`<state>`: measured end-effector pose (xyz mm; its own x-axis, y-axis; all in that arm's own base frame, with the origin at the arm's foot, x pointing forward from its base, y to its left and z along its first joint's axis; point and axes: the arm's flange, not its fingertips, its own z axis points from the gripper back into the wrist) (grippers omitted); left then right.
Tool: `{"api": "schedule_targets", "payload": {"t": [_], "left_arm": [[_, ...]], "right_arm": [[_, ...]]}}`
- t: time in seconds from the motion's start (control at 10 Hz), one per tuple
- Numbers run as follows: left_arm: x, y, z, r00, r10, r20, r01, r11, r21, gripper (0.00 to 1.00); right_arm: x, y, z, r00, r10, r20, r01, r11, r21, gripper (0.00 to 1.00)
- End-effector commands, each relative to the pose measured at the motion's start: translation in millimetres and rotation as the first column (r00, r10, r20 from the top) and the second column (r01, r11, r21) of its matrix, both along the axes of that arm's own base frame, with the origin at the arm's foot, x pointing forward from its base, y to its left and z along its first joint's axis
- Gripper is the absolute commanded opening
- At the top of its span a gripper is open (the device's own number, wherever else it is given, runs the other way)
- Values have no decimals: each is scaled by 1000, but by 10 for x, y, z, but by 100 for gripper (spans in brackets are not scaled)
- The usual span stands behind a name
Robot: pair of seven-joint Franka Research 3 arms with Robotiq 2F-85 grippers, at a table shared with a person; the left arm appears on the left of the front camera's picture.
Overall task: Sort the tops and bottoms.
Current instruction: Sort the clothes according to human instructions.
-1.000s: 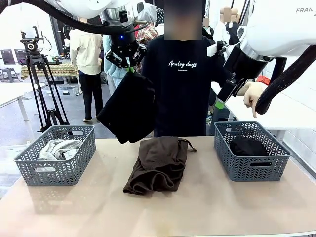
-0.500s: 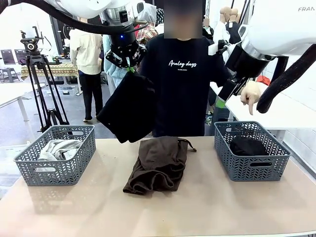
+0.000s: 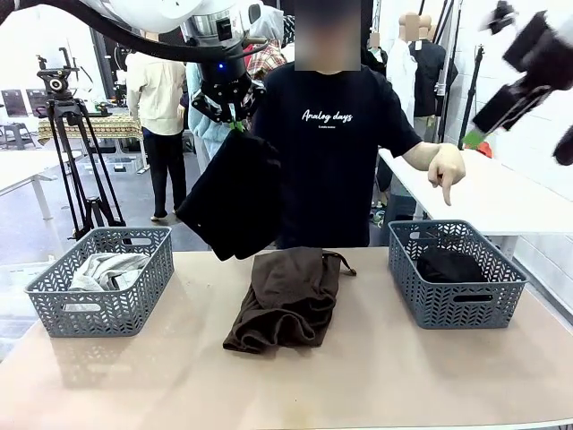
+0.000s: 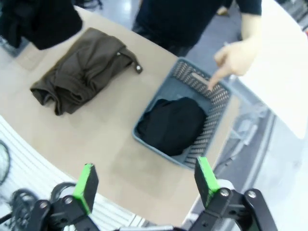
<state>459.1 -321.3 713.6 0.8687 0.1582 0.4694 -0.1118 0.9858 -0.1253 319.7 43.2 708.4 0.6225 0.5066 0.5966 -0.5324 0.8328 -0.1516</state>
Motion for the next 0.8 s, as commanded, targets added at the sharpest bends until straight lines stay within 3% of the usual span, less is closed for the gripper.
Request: {"api": "schedule_targets", "payload": {"t": [0.0, 0.1, 0.2, 0.5, 0.7], "left_arm": [[-31, 45, 33, 1000, 4, 2, -4, 1000, -17, 0], [-31, 45, 33, 1000, 4, 2, -4, 1000, -17, 0], [-31, 45, 33, 1000, 4, 2, -4, 1000, -17, 0], [0, 0, 0, 1000, 0, 0, 0, 1000, 0, 0], [42, -439, 433, 989, -89, 119, 102, 989, -107, 0]], "right_arm": [[-98, -127, -114, 997, -79, 26, 78, 996, 38, 100], [-100, -198, -170, 994, -108, 24, 106, 992, 71, 100], [-83, -151, 32, 999, -34, 16, 33, 999, 19, 100], [-83, -151, 32, 999, -34, 16, 33, 999, 19, 100], [-83, -151, 32, 999, -34, 16, 33, 999, 19, 100]]}}
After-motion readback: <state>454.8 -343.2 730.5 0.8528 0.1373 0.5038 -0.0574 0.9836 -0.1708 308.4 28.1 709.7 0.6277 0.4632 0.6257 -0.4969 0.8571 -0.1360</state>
